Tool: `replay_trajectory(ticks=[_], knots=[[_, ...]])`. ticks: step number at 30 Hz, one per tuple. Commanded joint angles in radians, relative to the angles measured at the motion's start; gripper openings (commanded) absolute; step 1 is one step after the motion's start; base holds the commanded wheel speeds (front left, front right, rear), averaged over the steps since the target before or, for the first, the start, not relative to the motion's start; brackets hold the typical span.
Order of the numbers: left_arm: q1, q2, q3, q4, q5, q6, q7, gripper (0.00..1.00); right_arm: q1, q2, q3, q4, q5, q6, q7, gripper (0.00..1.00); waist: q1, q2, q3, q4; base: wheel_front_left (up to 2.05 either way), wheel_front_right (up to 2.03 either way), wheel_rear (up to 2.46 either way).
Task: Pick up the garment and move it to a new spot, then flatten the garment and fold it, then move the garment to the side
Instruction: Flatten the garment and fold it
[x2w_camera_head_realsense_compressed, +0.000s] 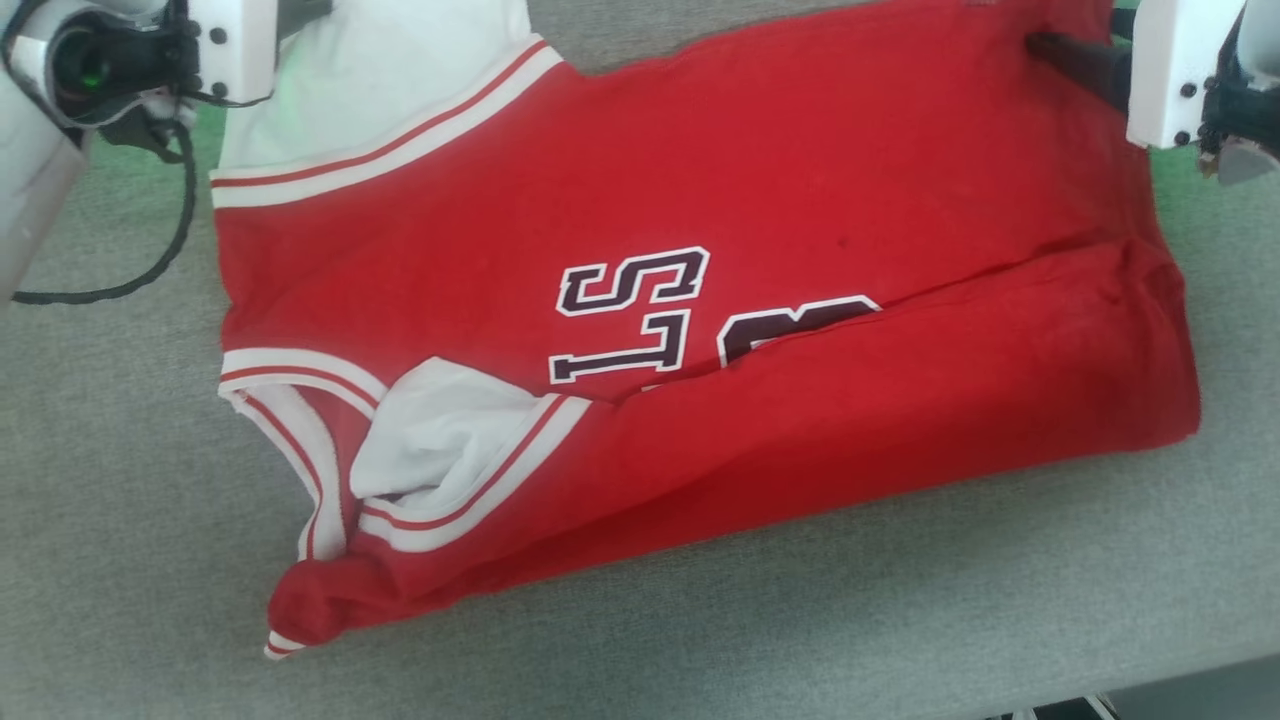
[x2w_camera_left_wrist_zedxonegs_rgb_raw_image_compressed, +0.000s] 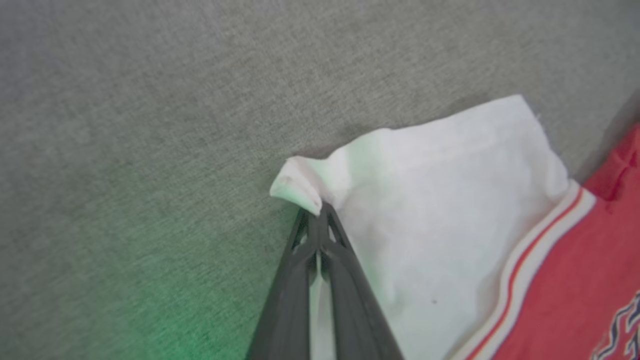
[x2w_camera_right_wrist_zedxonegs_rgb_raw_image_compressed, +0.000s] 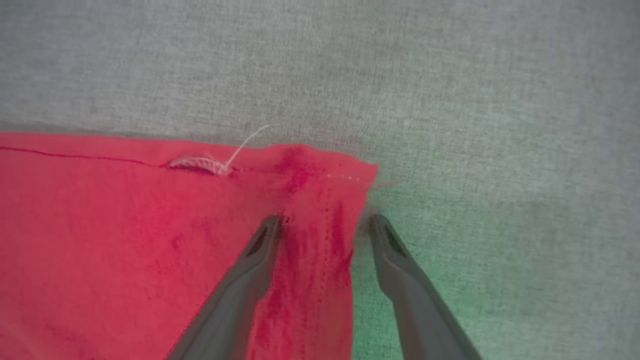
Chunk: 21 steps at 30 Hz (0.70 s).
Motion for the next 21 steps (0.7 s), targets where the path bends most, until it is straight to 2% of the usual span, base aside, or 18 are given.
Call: replay_trajectory(ticks=[1,5,9,17,21], knots=[[0.046,-0.035,-0.027,-0.009,-0.003,-0.004,0.001,0.0,0.01,0.014,0.019,0.012,0.005,-0.001,0.003,0.0,0.0,0.0,-0.001,0.007,0.0,0.0,0.0],[0.053,-0.037,-0.021,-0.033,-0.012,-0.004,-0.051,0.0,-0.002,-0.011,0.026,0.021,0.015,-0.001,-0.057,0.0,0.0,0.0,-0.02,0.031,0.0,0.0,0.0],[0.066,-0.014,-0.01,-0.084,-0.026,-0.004,-0.125,0.0,0.023,-0.044,0.049,-0.004,0.022,-0.001,-0.12,0.0,0.0,0.0,-0.071,0.057,0.0,0.0,0.0],[0.159,0.044,-0.005,-0.279,-0.052,-0.003,-0.319,0.0,0.131,-0.14,0.079,-0.093,0.081,-0.001,-0.202,0.0,0.0,0.0,-0.206,0.121,0.0,0.0,0.0],[0.214,0.077,-0.013,-0.367,-0.066,-0.003,-0.38,0.0,0.191,-0.177,0.092,-0.136,0.104,-0.001,-0.217,0.0,0.0,0.0,-0.251,0.141,0.0,0.0,0.0]])
